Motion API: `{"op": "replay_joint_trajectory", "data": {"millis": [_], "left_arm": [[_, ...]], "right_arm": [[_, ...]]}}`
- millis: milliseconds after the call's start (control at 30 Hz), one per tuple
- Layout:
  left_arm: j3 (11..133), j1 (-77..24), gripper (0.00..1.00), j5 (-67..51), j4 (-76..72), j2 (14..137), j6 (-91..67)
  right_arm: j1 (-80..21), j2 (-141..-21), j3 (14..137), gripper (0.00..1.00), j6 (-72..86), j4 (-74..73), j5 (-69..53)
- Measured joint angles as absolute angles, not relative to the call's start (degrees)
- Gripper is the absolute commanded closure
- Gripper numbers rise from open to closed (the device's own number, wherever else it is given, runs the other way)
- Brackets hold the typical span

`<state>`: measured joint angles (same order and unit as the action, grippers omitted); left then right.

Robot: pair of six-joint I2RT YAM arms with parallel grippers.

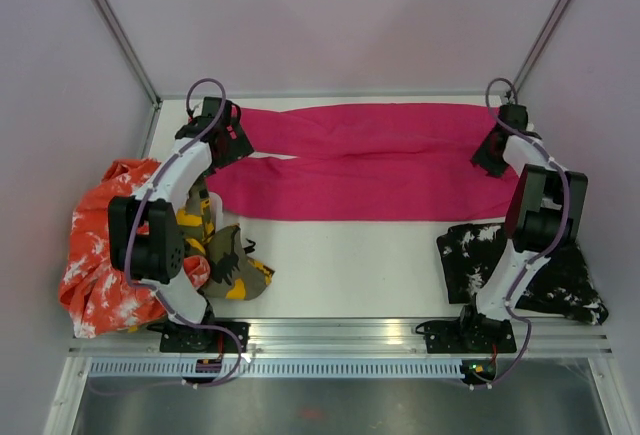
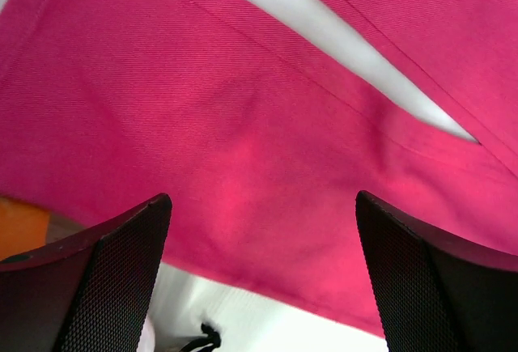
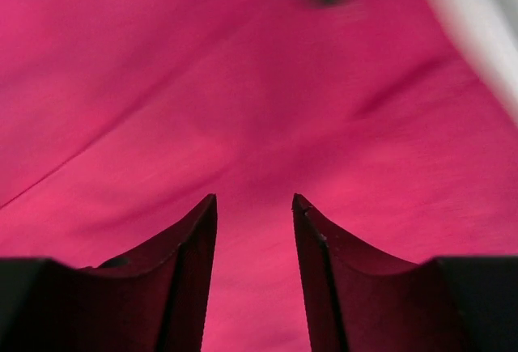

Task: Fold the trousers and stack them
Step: Flatten the trousers out, then fold the trousers

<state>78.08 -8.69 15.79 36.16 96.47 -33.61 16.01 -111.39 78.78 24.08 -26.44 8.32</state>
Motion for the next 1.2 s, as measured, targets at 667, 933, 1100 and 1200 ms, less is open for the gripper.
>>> {"op": "replay_joint_trajectory", "data": {"millis": [667, 933, 1100, 1200], "left_arm": [[85.6, 4.5, 0.15, 20.2, 44.7, 108.3, -50.1], [74.7, 3.7, 0.18, 19.2, 38.6, 105.6, -53.6], [69.3, 3.6, 0.11, 17.4, 35.2, 103.5, -56.4], [69.6, 3.5, 0.1, 16.6, 35.2, 103.4, -56.8]], "right_arm": [[12.4, -95.4, 68.2, 0.45, 31.4, -23.4, -0.1], [12.9, -95.2, 66.7, 0.44, 33.3, -23.0, 0.5], [14.7, -94.0, 65.8, 0.44, 33.5, -23.1, 0.4], [15.5, -93.6, 65.5, 0.44, 33.7, -23.0, 0.3]]}}
